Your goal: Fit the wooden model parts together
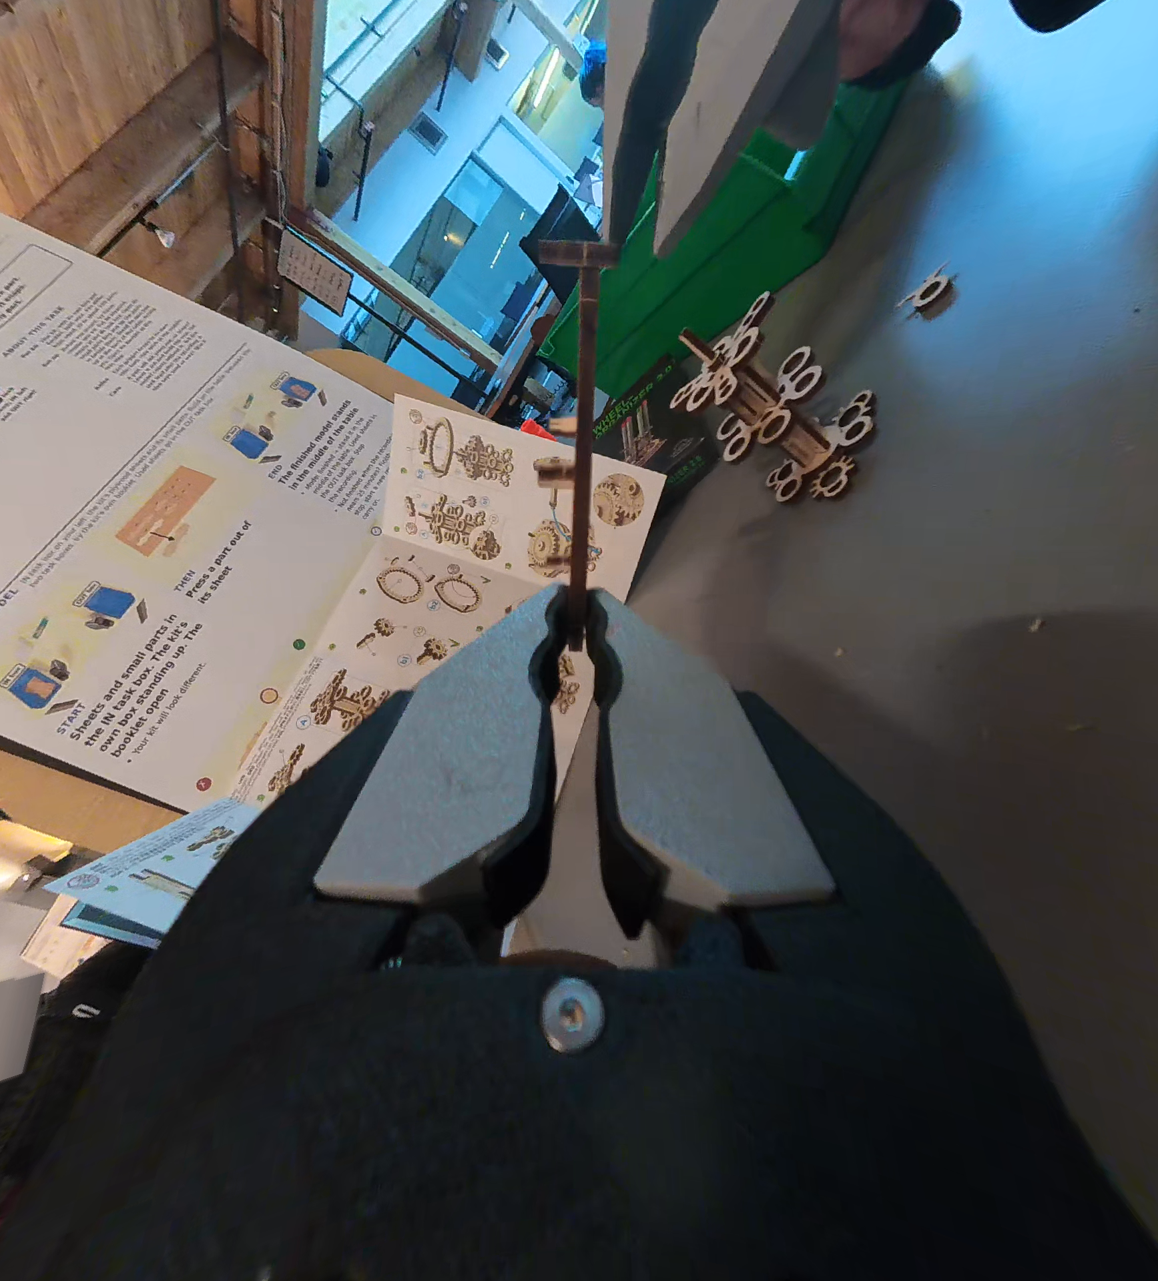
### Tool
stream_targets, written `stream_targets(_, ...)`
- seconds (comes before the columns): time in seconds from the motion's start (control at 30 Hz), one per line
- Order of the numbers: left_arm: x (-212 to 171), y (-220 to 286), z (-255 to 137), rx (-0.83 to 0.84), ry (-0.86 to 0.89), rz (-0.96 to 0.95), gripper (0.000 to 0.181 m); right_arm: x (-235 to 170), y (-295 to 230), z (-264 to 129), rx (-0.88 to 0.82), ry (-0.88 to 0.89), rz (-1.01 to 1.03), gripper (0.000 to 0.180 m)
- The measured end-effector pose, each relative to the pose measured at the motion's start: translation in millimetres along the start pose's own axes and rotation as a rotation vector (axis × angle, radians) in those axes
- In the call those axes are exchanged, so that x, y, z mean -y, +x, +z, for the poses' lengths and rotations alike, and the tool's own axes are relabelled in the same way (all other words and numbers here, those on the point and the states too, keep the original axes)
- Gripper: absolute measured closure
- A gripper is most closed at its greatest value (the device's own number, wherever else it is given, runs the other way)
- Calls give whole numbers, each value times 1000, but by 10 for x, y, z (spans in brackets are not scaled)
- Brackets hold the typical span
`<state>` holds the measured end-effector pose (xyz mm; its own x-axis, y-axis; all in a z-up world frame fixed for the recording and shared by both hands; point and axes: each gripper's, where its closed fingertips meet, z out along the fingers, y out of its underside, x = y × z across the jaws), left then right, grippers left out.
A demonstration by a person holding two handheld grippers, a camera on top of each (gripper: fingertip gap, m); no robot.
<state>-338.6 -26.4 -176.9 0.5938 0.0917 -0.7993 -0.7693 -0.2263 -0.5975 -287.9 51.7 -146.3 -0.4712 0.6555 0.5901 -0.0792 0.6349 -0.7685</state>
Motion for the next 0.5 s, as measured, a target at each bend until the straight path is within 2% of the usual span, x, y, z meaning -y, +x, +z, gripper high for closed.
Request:
stream_targets(0.27, 4, 212, 40, -65, -23, 103, 181, 57, -168, 18, 59, 22, -42, 167)
stream_targets(0.5, -43, 214, 44, -70, -43, 106, 181, 64, -379, 51, 125, 23, -117, 166)
